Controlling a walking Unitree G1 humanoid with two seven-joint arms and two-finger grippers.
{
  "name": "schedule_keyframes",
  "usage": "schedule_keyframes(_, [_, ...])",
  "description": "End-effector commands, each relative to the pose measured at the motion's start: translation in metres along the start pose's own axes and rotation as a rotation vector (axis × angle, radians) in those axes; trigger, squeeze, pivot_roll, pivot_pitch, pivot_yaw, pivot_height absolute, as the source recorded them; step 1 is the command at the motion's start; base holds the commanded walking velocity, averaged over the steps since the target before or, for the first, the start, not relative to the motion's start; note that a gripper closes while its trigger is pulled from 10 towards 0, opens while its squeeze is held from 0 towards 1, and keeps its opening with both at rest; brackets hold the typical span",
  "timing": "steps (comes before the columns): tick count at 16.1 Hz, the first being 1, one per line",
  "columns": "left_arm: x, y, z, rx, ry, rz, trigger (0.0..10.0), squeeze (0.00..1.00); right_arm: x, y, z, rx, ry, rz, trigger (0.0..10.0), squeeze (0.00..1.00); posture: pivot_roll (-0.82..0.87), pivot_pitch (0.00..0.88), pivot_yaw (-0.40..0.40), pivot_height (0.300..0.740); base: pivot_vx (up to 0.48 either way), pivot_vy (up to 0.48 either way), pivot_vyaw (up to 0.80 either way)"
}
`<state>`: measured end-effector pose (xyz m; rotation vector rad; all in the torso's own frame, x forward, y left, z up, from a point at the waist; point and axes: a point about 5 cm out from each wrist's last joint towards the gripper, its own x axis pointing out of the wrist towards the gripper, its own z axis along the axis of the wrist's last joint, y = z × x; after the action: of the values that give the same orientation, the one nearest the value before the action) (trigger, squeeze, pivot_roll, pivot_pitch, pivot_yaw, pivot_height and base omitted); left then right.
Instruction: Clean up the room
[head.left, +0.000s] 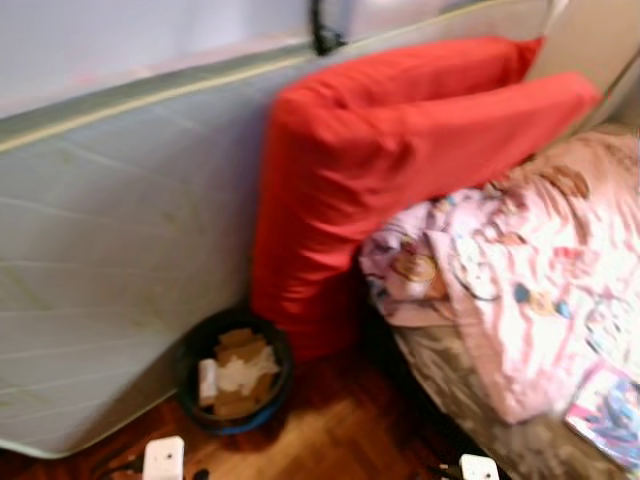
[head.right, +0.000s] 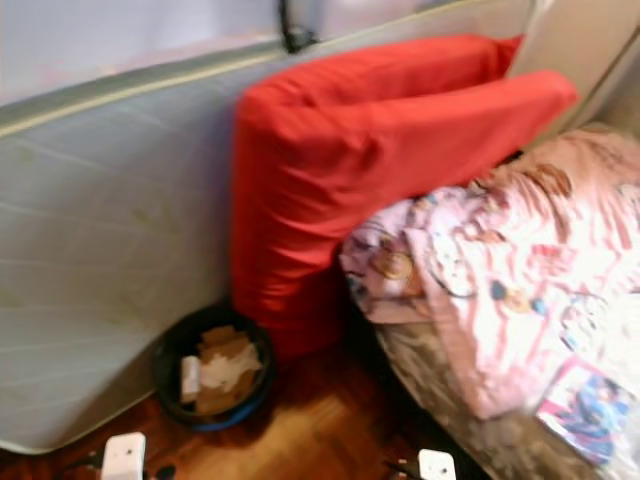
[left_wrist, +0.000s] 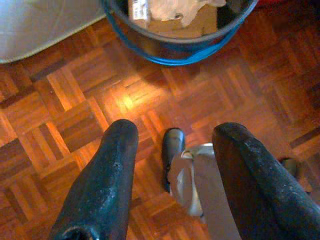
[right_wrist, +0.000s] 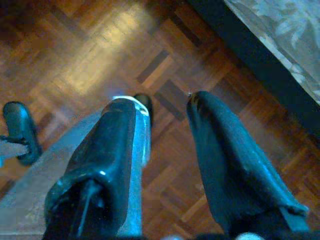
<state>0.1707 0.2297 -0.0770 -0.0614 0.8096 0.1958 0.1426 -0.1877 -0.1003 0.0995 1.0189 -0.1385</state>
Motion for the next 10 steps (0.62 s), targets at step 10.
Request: schedule_keyframes(10, [-0.0195, 0.0282, -0.048, 0.042, 0.22, 0.036, 10.0, 0.0, 0.0054, -0.0032, 0.0327, 0.027, -0.022, 0.092, 10.0, 0.0, 0.1, 0.0, -0.027, 0.74, 0.0, -0.119, 0.0])
